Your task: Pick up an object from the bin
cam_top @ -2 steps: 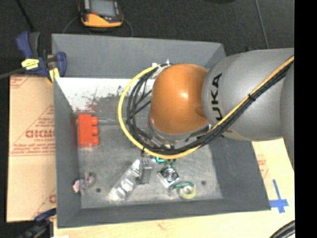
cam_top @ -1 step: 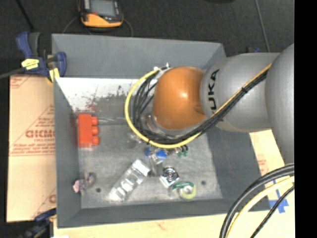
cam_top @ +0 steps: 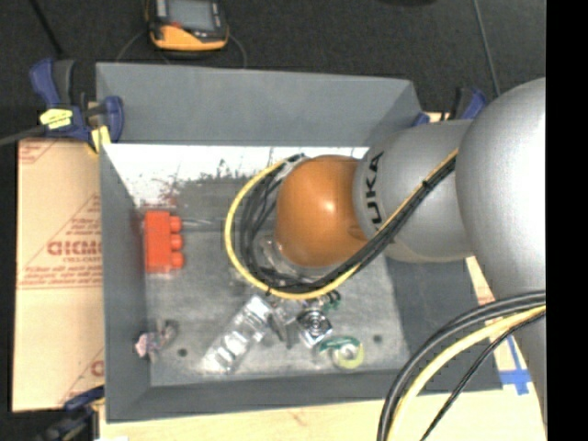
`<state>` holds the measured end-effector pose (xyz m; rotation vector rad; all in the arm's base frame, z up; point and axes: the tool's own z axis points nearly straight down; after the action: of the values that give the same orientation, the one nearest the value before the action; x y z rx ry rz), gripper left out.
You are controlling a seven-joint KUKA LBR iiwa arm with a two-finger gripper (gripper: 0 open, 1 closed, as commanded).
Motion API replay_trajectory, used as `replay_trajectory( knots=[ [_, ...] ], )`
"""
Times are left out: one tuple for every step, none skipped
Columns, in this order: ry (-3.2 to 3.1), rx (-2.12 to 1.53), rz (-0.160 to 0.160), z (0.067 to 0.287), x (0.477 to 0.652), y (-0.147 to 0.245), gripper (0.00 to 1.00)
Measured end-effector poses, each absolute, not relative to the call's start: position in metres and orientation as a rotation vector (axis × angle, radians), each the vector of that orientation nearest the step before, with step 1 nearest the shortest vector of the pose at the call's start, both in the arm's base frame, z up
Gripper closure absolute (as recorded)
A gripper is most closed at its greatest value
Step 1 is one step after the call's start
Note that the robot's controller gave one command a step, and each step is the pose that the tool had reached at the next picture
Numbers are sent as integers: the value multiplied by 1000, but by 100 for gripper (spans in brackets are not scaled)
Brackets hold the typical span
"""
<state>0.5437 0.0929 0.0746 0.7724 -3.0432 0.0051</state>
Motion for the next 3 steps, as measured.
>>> replay_trajectory(
  knots=[
    [-3042, 767, 3, 76, 543, 93, 100],
    [-3071, 749, -2, 113, 507, 116, 100],
    [-3057, 745, -4, 108, 504, 115, 0]
  ],
)
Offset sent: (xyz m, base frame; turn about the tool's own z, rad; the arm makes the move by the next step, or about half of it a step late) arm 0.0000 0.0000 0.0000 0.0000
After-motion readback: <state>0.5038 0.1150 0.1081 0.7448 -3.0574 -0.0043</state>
